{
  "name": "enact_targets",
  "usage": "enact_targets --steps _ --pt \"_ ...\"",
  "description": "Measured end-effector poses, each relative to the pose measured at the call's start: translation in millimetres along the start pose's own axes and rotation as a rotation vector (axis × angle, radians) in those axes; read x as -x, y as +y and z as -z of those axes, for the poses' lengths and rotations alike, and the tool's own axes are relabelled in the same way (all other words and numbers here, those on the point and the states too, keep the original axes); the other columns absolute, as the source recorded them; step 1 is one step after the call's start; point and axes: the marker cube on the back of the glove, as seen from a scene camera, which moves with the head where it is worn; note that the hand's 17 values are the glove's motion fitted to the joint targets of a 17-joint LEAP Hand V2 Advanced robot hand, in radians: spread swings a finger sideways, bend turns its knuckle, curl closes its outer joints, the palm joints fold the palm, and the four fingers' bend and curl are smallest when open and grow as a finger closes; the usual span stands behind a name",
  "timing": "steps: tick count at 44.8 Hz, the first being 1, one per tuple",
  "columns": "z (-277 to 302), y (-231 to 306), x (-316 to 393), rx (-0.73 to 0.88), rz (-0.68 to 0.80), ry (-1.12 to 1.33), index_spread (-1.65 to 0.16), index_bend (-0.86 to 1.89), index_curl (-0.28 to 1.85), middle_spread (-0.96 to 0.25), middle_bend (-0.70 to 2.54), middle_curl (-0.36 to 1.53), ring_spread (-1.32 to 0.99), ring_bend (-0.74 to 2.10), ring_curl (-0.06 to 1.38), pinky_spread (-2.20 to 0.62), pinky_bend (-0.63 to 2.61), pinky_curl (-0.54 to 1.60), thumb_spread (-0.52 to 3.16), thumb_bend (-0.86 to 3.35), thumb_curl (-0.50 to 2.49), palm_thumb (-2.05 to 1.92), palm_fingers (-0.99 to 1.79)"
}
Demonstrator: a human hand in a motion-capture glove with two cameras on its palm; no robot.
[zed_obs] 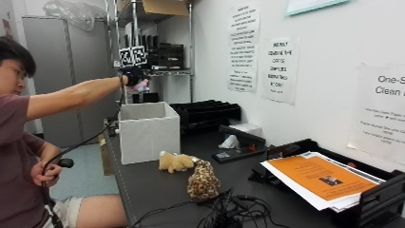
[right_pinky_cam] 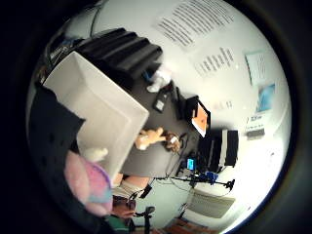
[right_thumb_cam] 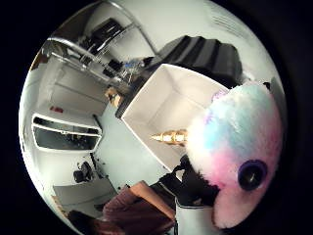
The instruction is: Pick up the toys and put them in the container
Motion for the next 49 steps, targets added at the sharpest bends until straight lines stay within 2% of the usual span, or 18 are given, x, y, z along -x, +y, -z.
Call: enact_targets --steps 5,13,15,18,21,22,23,24,25,26,29,33,39,49 --pt "-4 -3 21 -0.032 0.071 -0.045 -0.21 1.01 0.9 -0.19 1.31 0.86 -0.33 1.51 0.67 -0.39 1.13 0.56 0.66 -0.01 0.85 0.48 1.06" --pt "-12 -15 36 -0.057 0.018 -0.028 -0.21 0.99 0.94 -0.19 1.3 0.87 -0.33 1.49 0.67 -0.38 1.13 0.56 0.65 -0.01 0.88 0.48 1.05" --pt "-17 -13 36 -0.024 0.027 -0.005 -0.21 0.97 0.95 -0.19 1.3 0.87 -0.33 1.49 0.67 -0.39 1.12 0.56 0.65 -0.02 0.89 0.47 1.06" --pt "-25 -6 31 0.111 0.011 0.034 -0.22 0.92 0.96 -0.2 1.24 0.87 -0.33 1.51 0.68 -0.38 1.11 0.56 0.67 -0.02 0.89 0.45 0.98" --pt "-30 0 26 0.277 -0.027 0.022 -0.22 0.74 0.95 -0.23 1.11 0.85 -0.32 1.5 0.69 -0.36 1.11 0.57 0.79 -0.05 0.84 0.38 0.54" --pt "-31 2 24 0.32 -0.025 0.014 -0.22 0.69 0.95 -0.24 1.05 0.83 -0.32 1.45 0.68 -0.34 1.11 0.58 0.88 -0.09 0.8 0.27 0.3" --pt "-30 3 23 0.35 -0.02 0.006 -0.21 0.56 0.92 -0.23 0.87 0.79 -0.31 1.38 0.68 -0.3 1.18 0.61 0.92 -0.12 0.76 0.19 -0.09" --pt "-30 4 21 0.365 -0.02 0.0 -0.21 0.5 0.91 -0.21 0.71 0.74 -0.28 1.32 0.68 -0.27 1.26 0.65 0.95 -0.12 0.73 0.14 -0.33" --pt "-29 5 19 0.369 -0.028 -0.005 -0.21 0.37 0.84 -0.14 0.54 0.69 -0.22 1.14 0.63 -0.22 1.33 0.64 0.96 -0.14 0.7 0.06 -0.65" --pt "-27 6 17 0.366 -0.04 -0.009 -0.21 0.3 0.79 -0.11 0.47 0.65 -0.2 1.03 0.59 -0.19 1.33 0.6 0.98 -0.13 0.67 0.01 -0.68" --pt "-20 12 5 0.349 -0.073 -0.007 -0.22 0.12 0.66 -0.05 0.29 0.56 -0.13 0.79 0.49 -0.12 1.28 0.54 1.01 -0.11 0.62 -0.07 -0.62" --pt "-10 24 -20 0.358 -0.062 0.031 -0.22 0.06 0.53 -0.01 0.16 0.5 -0.07 0.6 0.39 -0.05 1.19 0.5 1.05 -0.09 0.55 -0.09 -0.48" --pt "3 21 -51 0.352 -0.19 0.069 -0.22 0.06 0.44 0.02 0.12 0.44 -0.02 0.49 0.33 0.01 1.06 0.44 1.09 -0.08 0.47 -0.1 -0.37" --pt "10 92 -194 0.366 -0.432 0.106 -0.22 0.06 0.34 -0.01 0.13 0.37 0.01 0.41 0.3 0.05 0.97 0.39 1.12 -0.07 0.38 -0.09 -0.28"
